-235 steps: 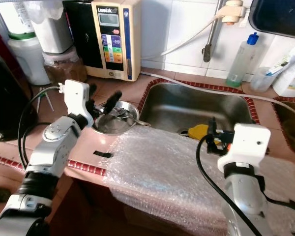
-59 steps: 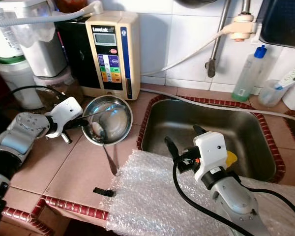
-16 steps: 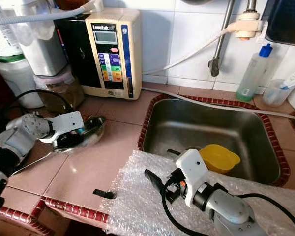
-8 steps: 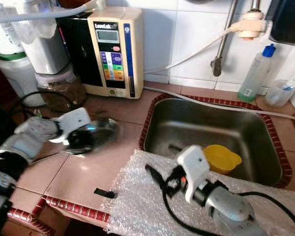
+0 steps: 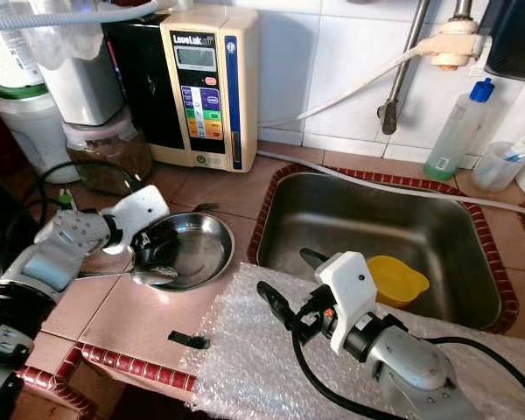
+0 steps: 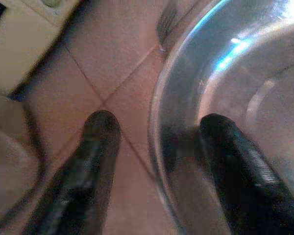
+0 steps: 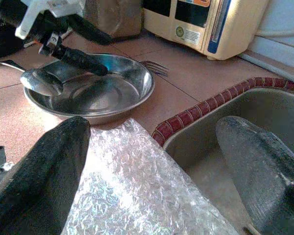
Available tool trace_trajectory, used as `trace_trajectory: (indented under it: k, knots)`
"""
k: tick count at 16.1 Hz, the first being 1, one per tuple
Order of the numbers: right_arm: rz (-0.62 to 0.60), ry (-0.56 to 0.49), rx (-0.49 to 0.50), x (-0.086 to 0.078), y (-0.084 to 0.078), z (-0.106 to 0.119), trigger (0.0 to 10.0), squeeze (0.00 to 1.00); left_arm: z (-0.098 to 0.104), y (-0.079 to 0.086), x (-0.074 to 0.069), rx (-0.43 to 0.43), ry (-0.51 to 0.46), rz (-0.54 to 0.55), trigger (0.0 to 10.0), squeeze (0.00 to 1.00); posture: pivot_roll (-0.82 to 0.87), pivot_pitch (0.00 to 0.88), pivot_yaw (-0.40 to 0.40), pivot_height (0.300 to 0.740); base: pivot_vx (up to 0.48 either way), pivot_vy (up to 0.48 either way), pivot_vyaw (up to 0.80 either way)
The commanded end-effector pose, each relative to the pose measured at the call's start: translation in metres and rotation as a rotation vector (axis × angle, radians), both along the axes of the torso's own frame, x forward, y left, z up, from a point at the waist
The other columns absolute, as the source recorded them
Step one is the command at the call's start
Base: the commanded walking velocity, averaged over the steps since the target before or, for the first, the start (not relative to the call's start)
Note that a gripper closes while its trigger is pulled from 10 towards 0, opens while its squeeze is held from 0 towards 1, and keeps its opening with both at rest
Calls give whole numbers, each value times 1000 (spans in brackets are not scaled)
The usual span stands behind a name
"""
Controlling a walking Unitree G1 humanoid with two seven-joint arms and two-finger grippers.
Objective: Kitchen organization
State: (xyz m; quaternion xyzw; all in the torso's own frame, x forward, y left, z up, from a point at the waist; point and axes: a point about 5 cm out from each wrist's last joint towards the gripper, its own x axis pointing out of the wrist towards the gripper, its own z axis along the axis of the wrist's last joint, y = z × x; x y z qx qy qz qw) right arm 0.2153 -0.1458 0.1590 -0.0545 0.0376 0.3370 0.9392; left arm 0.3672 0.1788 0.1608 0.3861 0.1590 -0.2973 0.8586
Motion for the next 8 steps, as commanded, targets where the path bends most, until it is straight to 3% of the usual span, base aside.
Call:
trace_trajectory:
  k: [1, 4, 8]
  knots:
    - [10, -28, 0, 1, 0, 7, 10000, 0, 22, 4, 8, -4, -112, 36, 10000, 1000, 58, 37, 33, 740, 0, 0, 0]
    - [7, -32, 0, 1, 0, 7, 10000, 0, 34, 3, 12, -87, -199, 69, 10000, 1000, 58, 33, 35, 740, 0, 0, 0]
    - [90, 20, 42, -7, 7, 8, 10000, 0, 35, 14, 8, -132, -133, -39, 10000, 1000, 61, 32, 37, 740, 0, 0, 0]
